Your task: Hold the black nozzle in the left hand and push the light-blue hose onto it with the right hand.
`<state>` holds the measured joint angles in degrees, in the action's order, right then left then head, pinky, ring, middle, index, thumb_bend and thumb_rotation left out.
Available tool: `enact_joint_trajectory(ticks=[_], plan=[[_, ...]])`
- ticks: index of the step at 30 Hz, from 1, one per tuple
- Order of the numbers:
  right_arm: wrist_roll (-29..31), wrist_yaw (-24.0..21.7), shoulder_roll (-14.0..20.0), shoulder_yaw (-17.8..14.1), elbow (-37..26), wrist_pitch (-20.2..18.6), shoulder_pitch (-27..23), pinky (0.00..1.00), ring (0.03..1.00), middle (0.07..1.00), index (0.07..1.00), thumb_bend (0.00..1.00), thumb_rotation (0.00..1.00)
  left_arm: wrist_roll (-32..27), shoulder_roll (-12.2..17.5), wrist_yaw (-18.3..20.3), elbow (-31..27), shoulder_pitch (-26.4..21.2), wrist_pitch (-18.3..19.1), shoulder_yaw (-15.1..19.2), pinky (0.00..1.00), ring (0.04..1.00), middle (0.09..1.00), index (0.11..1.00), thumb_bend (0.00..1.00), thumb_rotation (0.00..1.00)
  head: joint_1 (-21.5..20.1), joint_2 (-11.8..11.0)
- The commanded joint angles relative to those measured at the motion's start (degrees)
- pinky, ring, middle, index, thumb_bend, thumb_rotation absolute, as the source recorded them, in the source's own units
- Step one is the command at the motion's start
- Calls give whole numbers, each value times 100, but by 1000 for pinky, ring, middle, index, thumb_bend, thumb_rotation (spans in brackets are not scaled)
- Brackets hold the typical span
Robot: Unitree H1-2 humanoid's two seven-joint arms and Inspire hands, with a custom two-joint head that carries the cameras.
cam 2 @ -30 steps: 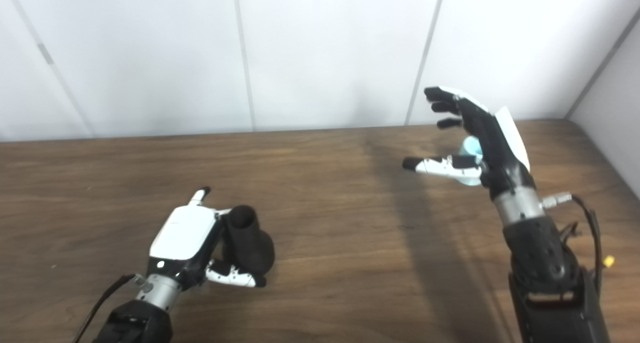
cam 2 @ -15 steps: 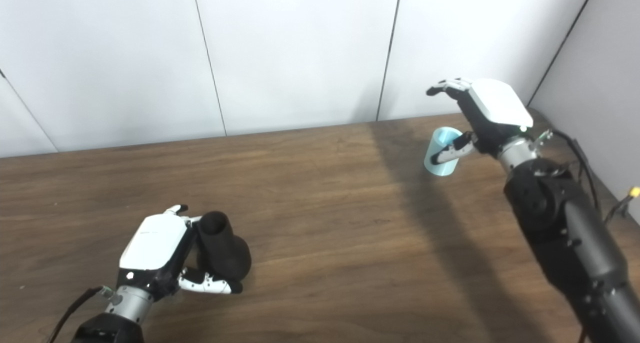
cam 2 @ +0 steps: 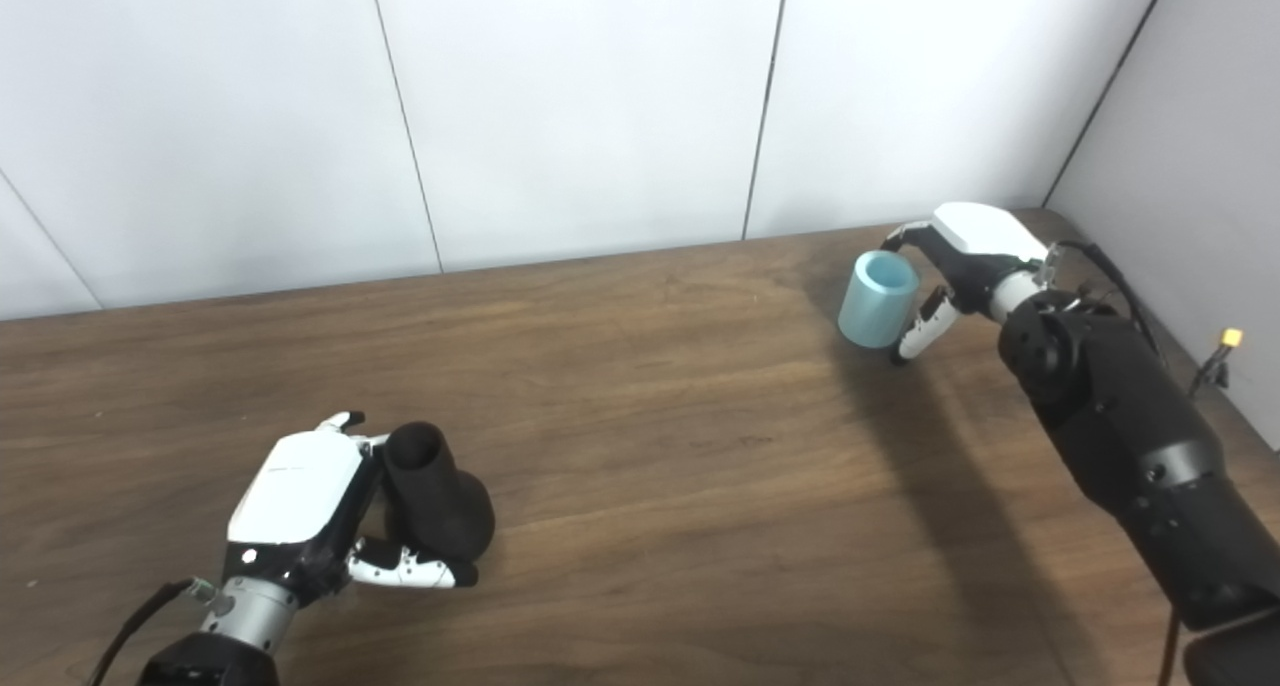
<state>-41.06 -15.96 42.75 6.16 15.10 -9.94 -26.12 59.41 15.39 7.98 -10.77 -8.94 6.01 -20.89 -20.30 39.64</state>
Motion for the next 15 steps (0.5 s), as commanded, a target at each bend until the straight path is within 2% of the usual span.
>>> enact_joint_trajectory(ticks=[1, 4, 11, 15], plan=[[115, 309, 133, -80, 17, 285, -278, 836, 881, 874, 776, 965, 129, 58, 8, 2, -187, -70, 2, 54, 898, 586, 442, 510, 523, 0, -4, 6], [245, 496, 81, -100, 187, 482, -311, 833, 862, 855, 780, 963, 94, 55, 15, -31, -171, -64, -21, 63, 897, 589, 439, 512, 522, 0, -5, 11], [455, 833, -63, -164, 379, 602, -393, 763, 850, 842, 796, 944, 51, 66, 27, 23, -191, -46, -30, 70, 933, 586, 438, 513, 522, 0, -11, 37], [474, 932, -59, -121, 408, 744, -426, 761, 831, 820, 765, 937, 42, 58, 27, 31, -186, -42, -47, 70, 963, 586, 443, 511, 523, 0, -8, 54]])
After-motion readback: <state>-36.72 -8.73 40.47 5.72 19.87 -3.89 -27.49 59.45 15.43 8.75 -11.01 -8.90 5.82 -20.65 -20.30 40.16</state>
